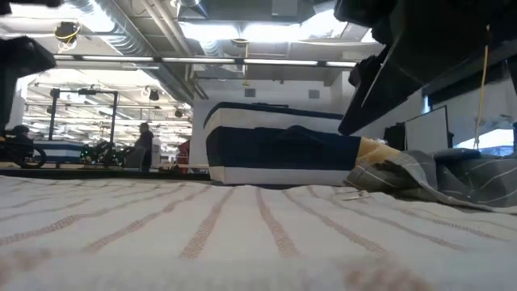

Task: Fold towel
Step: Fold the white towel

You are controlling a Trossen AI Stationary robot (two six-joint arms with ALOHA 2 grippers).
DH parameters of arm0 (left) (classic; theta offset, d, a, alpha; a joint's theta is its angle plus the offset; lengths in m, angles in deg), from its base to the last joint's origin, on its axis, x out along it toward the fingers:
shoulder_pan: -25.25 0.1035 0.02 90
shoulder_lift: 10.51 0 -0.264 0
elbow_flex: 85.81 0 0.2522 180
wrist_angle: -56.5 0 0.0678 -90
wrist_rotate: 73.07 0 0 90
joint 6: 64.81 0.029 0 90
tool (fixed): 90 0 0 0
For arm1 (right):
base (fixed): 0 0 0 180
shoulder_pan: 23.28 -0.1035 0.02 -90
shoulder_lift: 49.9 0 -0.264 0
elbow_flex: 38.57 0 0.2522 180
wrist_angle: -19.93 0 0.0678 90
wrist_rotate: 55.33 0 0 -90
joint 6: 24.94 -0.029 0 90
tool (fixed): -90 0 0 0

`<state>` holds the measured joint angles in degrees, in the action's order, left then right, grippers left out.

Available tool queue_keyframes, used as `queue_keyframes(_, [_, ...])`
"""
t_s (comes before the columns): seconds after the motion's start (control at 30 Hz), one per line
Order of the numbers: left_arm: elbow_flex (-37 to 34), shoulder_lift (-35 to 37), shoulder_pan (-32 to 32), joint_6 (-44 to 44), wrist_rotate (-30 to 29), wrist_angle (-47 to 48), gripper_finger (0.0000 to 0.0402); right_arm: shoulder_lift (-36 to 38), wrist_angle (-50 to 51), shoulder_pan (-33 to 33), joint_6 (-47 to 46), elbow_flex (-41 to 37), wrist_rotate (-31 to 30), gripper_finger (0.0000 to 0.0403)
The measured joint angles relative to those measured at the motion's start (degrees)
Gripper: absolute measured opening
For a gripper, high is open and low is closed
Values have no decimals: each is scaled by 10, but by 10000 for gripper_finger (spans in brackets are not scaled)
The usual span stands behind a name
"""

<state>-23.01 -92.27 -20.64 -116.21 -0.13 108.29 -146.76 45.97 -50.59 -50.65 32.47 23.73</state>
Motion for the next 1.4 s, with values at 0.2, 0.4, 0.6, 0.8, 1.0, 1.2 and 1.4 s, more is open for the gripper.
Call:
queue_keyframes(0.2, [0, -12, -46, -50, 27, 48, 253, 0, -1, -1, 2, 0, 0, 286])
queue_keyframes(0.4, [1, -55, -100, -79, 27, 63, 238, -4, -4, 0, 3, 0, -11, 286])
queue_keyframes(0.6, [1, -80, -120, -104, 29, 85, 228, -15, -9, -1, -10, 1, -5, 286])
queue_keyframes(0.8, [-14, -71, -120, -111, 30, 78, 228, -19, -6, -1, -10, 1, 1, 286])
queue_keyframes(1.0, [-88, -28, -122, -148, 42, -10, 227, -19, -7, -1, -10, 1, 0, 286])
queue_keyframes(1.2, [-119, -22, -122, -157, 51, -33, 227, -19, -7, -1, -8, 1, 2, 286])
queue_keyframes(1.4, [-134, -22, -122, -167, 51, -44, 227, -48, -30, -9, 3, 1, 32, 286])
